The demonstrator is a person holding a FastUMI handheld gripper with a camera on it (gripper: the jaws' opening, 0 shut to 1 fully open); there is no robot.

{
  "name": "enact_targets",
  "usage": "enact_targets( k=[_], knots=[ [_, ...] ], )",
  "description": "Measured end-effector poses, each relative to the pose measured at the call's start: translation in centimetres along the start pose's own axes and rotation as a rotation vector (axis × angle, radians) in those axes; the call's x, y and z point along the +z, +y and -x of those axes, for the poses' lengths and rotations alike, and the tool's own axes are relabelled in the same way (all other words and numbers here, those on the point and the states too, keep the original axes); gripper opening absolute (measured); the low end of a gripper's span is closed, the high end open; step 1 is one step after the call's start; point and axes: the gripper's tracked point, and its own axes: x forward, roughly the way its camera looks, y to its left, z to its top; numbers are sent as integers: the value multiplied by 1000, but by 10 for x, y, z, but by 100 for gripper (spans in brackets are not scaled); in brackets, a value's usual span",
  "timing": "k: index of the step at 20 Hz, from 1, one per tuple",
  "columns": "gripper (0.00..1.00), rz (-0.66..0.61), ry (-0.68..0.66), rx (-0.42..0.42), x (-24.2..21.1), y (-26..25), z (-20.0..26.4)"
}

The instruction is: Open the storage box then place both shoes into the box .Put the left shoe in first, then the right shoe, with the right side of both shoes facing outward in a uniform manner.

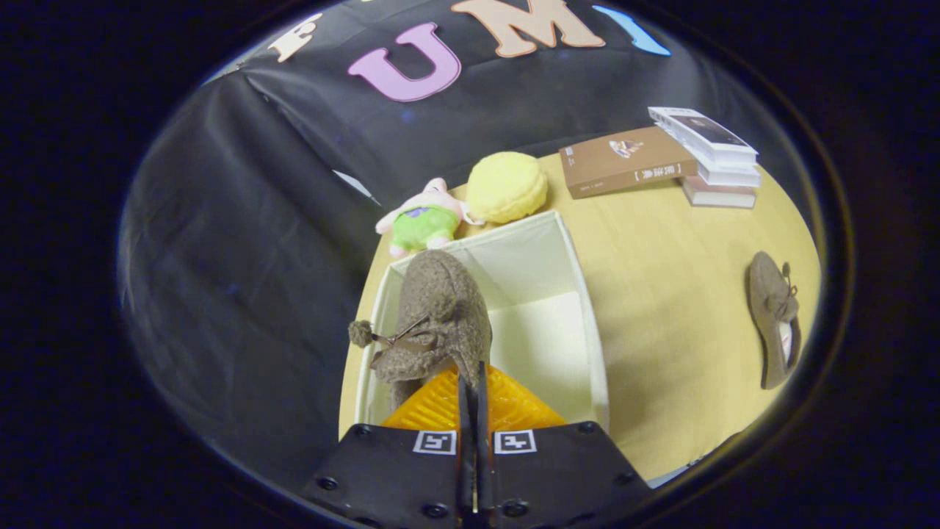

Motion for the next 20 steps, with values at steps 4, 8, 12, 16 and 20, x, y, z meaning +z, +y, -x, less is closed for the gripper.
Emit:
enact_targets(
  k=[4, 8, 12, 16, 20],
  knots=[
    [5, 3, 11, -73, -12, -5, -27],
    [5, 21, 58, -103, -30, 0, -49],
    [5, 72, 110, -150, -48, -12, -74],
    [9, 133, 187, -156, -67, -15, -88],
    [22, 162, 200, -111, -68, 1, -79]
  ],
)
